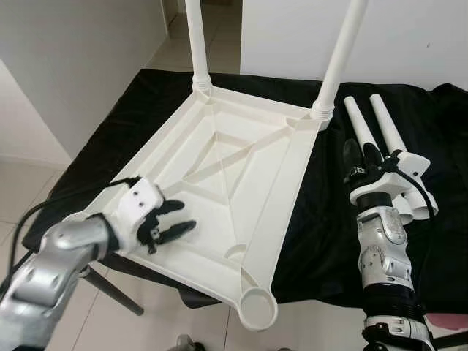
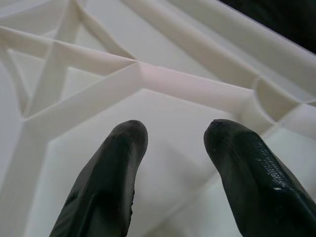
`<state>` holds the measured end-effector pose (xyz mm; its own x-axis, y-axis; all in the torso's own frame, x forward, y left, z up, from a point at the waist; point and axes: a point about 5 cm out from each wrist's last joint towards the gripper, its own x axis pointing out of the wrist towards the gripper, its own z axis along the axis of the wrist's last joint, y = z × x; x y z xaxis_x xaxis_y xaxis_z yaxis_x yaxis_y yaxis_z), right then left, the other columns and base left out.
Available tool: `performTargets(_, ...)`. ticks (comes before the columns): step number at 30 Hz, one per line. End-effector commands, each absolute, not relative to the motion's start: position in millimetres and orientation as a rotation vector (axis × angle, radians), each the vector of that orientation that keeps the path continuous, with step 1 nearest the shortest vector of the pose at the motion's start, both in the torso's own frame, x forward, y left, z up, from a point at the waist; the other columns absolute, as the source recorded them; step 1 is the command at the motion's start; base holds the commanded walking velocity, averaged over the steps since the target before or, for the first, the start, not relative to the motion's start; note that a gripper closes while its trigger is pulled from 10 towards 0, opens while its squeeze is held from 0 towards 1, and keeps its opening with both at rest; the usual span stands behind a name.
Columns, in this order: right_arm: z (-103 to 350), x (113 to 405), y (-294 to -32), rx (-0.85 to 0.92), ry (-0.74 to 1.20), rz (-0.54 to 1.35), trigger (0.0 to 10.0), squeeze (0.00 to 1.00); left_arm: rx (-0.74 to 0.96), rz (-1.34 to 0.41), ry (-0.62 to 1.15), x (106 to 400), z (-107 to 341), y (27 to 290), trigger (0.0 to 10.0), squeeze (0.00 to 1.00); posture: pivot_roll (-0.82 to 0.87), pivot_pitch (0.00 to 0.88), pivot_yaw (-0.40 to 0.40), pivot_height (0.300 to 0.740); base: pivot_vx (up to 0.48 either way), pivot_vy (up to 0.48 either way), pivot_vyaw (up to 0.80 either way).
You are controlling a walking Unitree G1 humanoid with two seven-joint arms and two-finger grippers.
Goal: Building children table
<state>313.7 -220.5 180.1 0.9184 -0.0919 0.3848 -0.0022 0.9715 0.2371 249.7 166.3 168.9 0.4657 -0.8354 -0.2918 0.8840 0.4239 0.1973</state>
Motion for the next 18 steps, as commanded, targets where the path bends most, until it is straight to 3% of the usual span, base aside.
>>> performTargets(1, 179.6, 311.6, -221.0, 0.236, -0.395, -0.057, 10.0, 0.0, 0.333, -1.26, 0.206, 233.4, 166.5, 156.1, 10.0, 0.0, 0.0, 0.085, 0.052, 0.74, 0.0, 0.0, 0.0)
performTargets(5, 181.8, 311.6, -220.8, 0.232, -0.389, -0.056, 10.0, 0.0, 0.359, -1.274, 0.222, 230.3, 161.3, 149.5, 10.0, 0.0, 0.0, 0.085, 0.047, 0.74, 0.0, 0.0, 0.0)
performTargets(10, 186.7, 315.0, -218.9, 0.226, -0.389, -0.047, 10.0, 0.0, 0.487, -1.166, 0.26, 245.7, 139.2, 145.9, 10.0, 0.0, 0.0, 0.083, 0.044, 0.74, 0.0, 0.0, 0.0)
performTargets(18, 190.1, 319.5, -214.5, 0.227, -0.392, -0.046, 10.0, 0.0, 0.417, -0.976, 0.269, 279.4, 133.7, 126.6, 10.0, 0.0, 0.0, 0.074, 0.042, 0.74, 0.0, 0.0, 0.0)
